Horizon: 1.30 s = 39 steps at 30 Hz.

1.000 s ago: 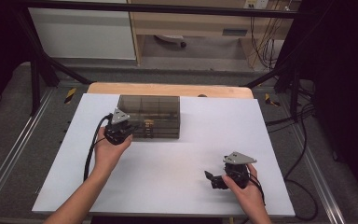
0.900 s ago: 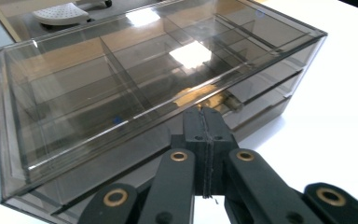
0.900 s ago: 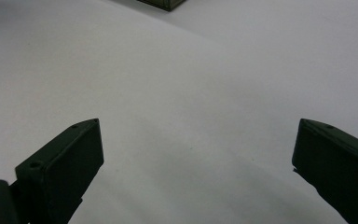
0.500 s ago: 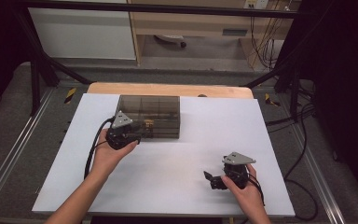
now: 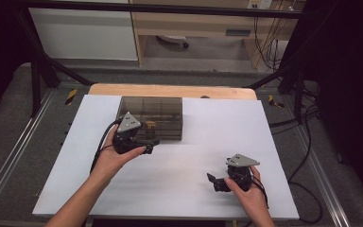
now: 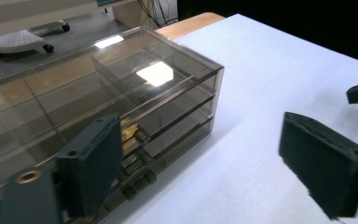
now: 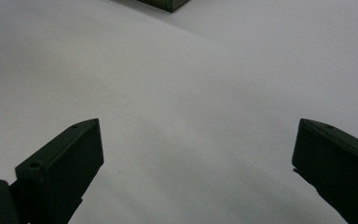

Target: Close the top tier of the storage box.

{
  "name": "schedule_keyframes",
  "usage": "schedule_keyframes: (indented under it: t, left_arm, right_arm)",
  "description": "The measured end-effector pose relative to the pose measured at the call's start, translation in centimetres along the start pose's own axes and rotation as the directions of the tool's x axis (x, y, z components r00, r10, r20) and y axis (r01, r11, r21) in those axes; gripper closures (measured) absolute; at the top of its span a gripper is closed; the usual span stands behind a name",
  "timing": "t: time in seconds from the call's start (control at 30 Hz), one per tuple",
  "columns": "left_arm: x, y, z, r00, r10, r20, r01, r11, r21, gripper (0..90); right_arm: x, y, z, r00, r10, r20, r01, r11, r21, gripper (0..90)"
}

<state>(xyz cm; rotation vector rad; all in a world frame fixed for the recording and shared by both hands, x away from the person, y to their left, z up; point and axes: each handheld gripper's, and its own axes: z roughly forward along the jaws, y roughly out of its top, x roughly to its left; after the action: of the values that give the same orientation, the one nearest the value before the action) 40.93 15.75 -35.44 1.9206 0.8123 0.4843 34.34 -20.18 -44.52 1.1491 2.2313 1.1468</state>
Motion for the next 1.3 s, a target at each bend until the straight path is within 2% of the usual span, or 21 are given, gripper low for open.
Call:
schedule_keyframes:
  t: [0.1, 0.13, 0.27, 0.5, 1.07, 1.3]
  left_arm:
    - [-0.2, 0.3, -0.2, 0.9984, -0.043, 0.036, 0.043, 0.9990, -0.011, 8.0]
    - [-0.2, 0.4, -0.3, 0.9982, -0.045, 0.041, 0.046, 0.9988, -0.015, 7.4]
    - [-0.4, 0.8, -0.6, 0.9996, -0.023, 0.016, 0.024, 0.9993, -0.028, 6.6]
    - [0.4, 0.7, -1.2, 0.9994, -0.032, -0.012, 0.031, 0.9980, -0.055, 6.6]
    - [2.2, 0.3, -3.7, 0.9978, -0.043, -0.050, 0.038, 0.9955, -0.087, 6.5]
    - [2.7, -0.3, -4.5, 0.9980, -0.024, -0.058, 0.019, 0.9963, -0.083, 6.5]
  right_arm:
    - [0.0, 0.0, 0.0, 1.0000, 0.003, 0.002, -0.003, 1.000, -0.003, 2.7]
    - [-0.1, 0.0, 0.0, 1.0000, 0.000, 0.004, 0.000, 1.000, 0.000, 2.8]
    - [-0.1, 0.0, 0.0, 1.0000, 0.004, 0.003, -0.004, 1.000, -0.002, 2.7]
    - [-0.1, -0.1, -0.1, 1.0000, 0.005, 0.006, -0.005, 1.000, -0.006, 2.7]
    - [-0.1, 0.0, 0.0, 1.0000, 0.006, 0.005, -0.006, 1.000, 0.000, 2.7]
    - [0.0, 0.0, 0.0, 1.0000, 0.001, 0.001, -0.001, 1.000, -0.006, 2.5]
